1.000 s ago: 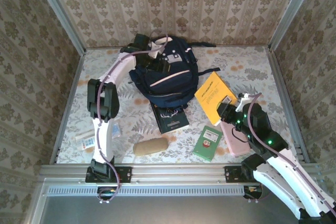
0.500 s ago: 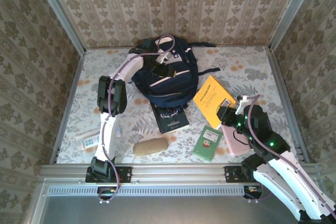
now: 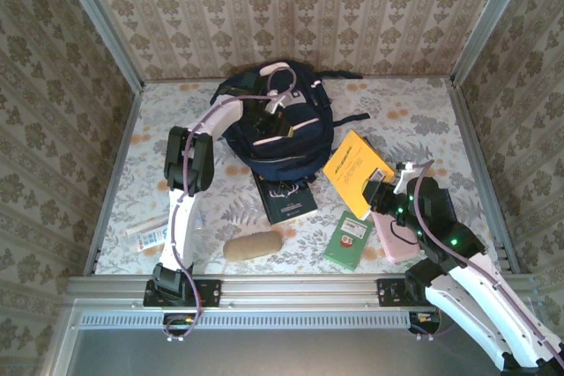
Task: Pack books, pencil case, and school supplies into a backpack
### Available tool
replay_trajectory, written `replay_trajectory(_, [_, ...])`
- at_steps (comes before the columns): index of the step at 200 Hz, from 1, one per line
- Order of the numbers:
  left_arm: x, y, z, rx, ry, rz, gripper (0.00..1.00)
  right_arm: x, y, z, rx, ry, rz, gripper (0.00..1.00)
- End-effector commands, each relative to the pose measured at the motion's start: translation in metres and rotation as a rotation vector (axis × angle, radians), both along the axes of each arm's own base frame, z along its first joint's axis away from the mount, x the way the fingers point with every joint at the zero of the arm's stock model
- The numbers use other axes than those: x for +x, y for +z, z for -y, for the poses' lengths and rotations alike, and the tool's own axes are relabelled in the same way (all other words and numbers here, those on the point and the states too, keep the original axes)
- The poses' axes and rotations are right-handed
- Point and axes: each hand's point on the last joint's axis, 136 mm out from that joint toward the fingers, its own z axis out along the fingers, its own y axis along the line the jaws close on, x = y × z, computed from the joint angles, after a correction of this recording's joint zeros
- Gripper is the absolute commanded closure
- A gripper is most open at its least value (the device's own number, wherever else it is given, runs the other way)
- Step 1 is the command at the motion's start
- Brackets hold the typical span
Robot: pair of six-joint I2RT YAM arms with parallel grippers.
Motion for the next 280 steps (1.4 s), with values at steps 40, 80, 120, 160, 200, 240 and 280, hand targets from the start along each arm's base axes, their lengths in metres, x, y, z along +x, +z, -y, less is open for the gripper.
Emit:
replay_trajectory(40, [0.037,0.134,-0.017,-0.21,0.153,0.183,1.0,0.004,0.039,0.002,0.038,-0.015,0.105,1.0])
replay_trajectory(80, [0.056,0.225,-0.05,-0.342,0.293,0.288,1.0,0.004,0.054,0.0,0.052,-0.007,0.116,1.0])
replay_trajectory(120, [0.051,0.264,-0.058,-0.387,0.302,0.327,1.0,0.007,0.072,-0.016,0.114,0.053,0.117,1.0])
replay_trajectory(160, [0.044,0.277,-0.062,-0.394,0.317,0.345,1.0,0.012,0.1,-0.05,0.217,0.197,0.093,1.0])
replay_trajectory(200, [0.034,0.28,-0.061,-0.414,0.299,0.34,1.0,0.039,0.113,-0.076,0.299,0.249,0.012,1.0])
replay_trajectory(240, [0.025,0.283,-0.061,-0.444,0.273,0.345,1.0,0.097,0.102,-0.093,0.399,0.235,-0.095,1.0])
replay_trajectory(280, [0.019,0.289,-0.059,-0.482,0.254,0.338,1.0,0.159,0.091,-0.117,0.444,0.26,-0.126,1.0])
